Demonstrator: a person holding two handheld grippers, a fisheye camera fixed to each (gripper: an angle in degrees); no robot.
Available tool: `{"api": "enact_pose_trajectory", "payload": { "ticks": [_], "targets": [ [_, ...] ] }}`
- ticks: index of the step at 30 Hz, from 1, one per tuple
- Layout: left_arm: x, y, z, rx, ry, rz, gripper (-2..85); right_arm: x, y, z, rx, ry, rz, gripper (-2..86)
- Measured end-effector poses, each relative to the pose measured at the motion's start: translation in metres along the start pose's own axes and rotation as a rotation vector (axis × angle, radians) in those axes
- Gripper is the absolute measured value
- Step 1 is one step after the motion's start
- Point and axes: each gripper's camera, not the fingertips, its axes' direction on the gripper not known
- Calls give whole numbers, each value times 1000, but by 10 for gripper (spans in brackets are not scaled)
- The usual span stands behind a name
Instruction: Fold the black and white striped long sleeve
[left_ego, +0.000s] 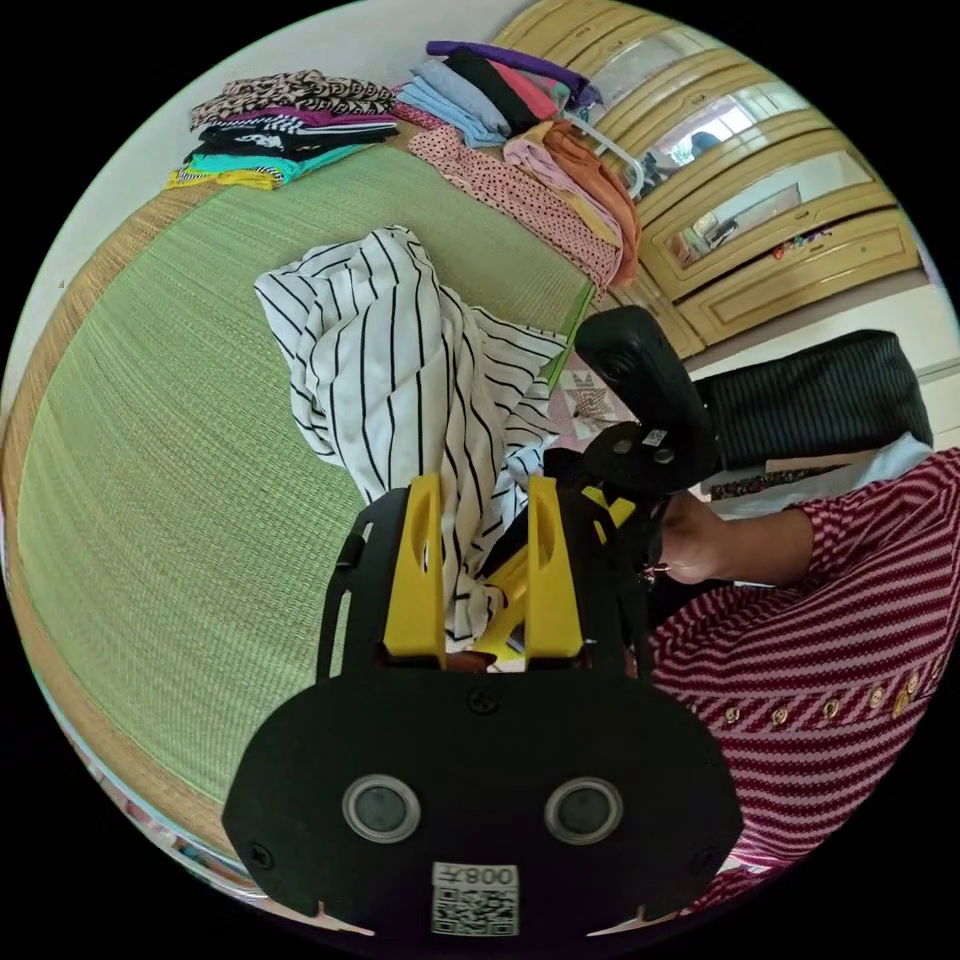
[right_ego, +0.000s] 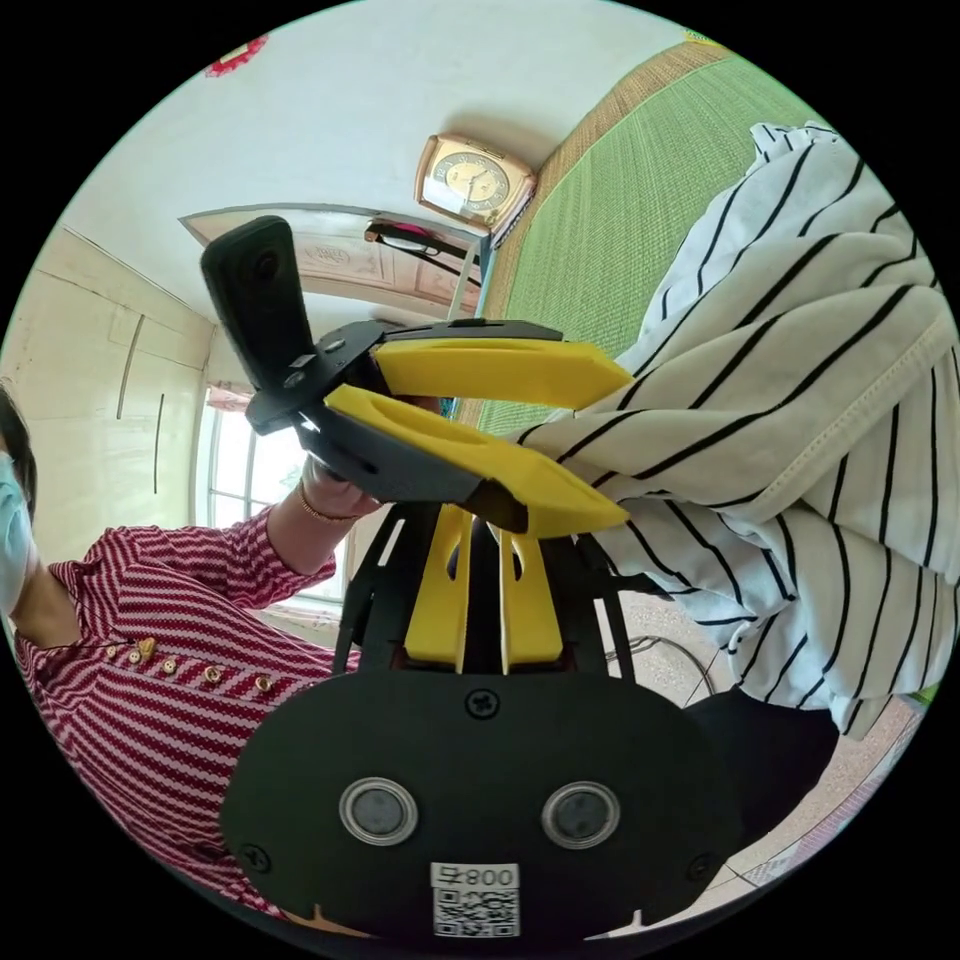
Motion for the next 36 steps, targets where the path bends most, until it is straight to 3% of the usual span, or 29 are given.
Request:
{"api": "enact_pose_trajectory", "payload": {
  "ticks": [7, 13, 19, 30, 36],
  "targets": [
    [46, -3, 6, 70, -111, 32, 112, 4, -12, -13, 12, 10, -3, 8],
    [57, -14, 35, -1, -123, 23, 97, 10, -25, -9, 2, 19, 12, 31],
    [64, -26, 55, -48, -201, -6, 28, 15, -43, -9, 2, 7, 17, 68],
    [45, -8, 8, 185, -182, -205, 5, 6, -62, -29, 24, -6, -9, 66],
    [32, 14, -4, 267, -124, -305, 4, 26, -66, -113, 236, 50, 50, 68]
  ]
}}
